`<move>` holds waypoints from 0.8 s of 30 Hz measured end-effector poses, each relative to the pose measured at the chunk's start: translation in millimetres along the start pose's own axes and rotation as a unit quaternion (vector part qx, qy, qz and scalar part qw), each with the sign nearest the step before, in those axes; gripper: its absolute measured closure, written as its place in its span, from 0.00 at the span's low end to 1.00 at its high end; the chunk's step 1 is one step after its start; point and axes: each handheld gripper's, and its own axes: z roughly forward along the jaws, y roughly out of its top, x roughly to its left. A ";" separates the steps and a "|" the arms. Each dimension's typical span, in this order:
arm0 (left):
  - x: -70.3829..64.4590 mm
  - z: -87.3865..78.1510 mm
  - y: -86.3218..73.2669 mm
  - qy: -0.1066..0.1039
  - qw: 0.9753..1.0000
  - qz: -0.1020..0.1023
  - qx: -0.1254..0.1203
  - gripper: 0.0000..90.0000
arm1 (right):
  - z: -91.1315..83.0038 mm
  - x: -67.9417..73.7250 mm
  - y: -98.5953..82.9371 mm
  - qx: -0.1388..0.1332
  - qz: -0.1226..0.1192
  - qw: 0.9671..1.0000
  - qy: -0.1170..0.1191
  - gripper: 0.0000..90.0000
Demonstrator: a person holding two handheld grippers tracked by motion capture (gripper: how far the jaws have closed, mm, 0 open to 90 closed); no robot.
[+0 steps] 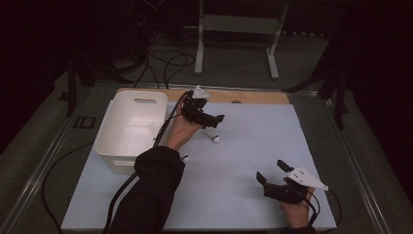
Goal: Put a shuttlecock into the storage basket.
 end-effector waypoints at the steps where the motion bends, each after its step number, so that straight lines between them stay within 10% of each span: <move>1: 0.5 0.5 -0.3 0.000 1.000 0.001 0.002 0.01 | -0.1 0.0 0.0 0.000 0.000 1.000 0.000 0.09; 24: 4.5 19.4 -9.9 0.000 1.000 -0.011 0.026 0.02 | 0.3 -0.1 0.1 0.000 0.000 1.000 0.001 0.09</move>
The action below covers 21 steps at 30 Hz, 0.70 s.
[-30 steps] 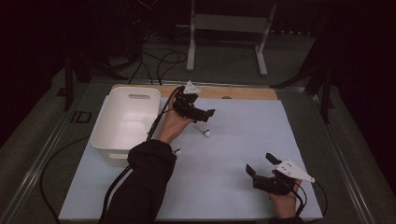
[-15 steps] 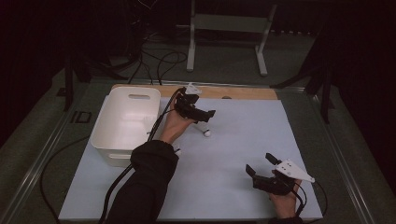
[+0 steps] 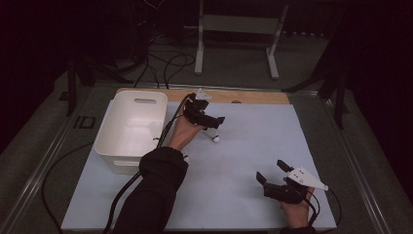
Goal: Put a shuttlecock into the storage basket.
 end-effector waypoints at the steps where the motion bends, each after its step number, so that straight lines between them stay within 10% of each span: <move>1: -0.3 1.2 -0.5 -0.001 1.000 -0.001 0.000 0.02 | 0.1 0.0 -0.1 -0.001 0.000 1.000 -0.001 0.09; 21: 4.2 18.2 -12.1 -0.003 1.000 -0.019 0.020 0.01 | -0.3 0.0 0.1 0.000 0.000 1.000 -0.001 0.09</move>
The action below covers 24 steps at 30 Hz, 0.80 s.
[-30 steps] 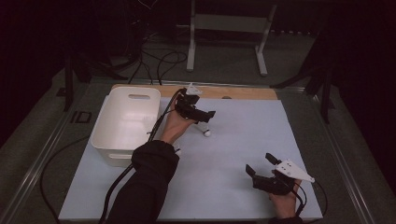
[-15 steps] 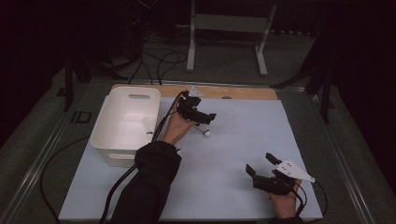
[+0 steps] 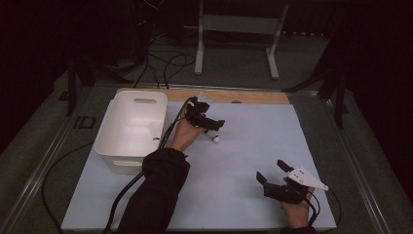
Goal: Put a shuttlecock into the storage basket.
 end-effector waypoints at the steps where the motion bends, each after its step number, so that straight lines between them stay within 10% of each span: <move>1: 0.3 1.8 -1.0 0.000 1.000 -0.002 0.002 0.01 | 0.0 0.1 0.0 0.000 0.001 1.000 0.001 0.09; 24: 3.8 17.3 -12.9 -0.012 0.999 -0.012 0.040 0.04 | 0.7 0.2 0.0 0.001 0.000 1.000 0.003 0.09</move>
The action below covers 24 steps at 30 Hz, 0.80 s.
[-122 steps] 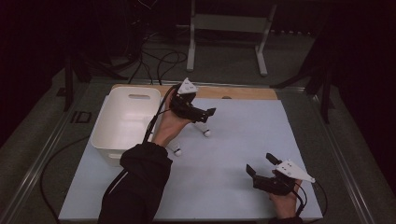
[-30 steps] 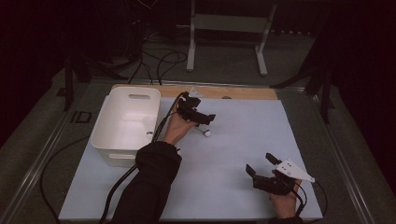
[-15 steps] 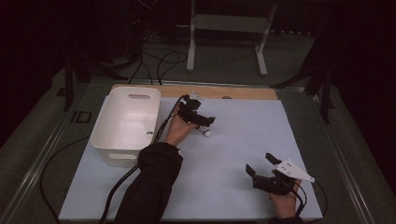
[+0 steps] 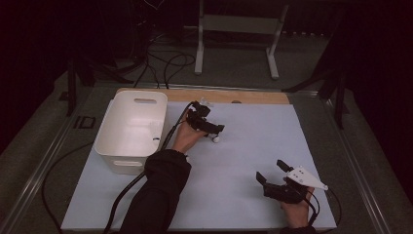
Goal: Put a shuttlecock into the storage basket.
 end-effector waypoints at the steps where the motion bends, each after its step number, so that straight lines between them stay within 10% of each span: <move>1: 0.6 1.6 -0.9 0.001 1.000 -0.002 0.007 0.04 | 0.1 0.0 0.0 0.000 0.000 1.000 0.000 0.09; 24: -3.7 8.8 -6.6 0.006 0.999 -0.003 0.048 0.39 | -0.1 -0.2 0.1 0.000 0.000 1.000 -0.001 0.09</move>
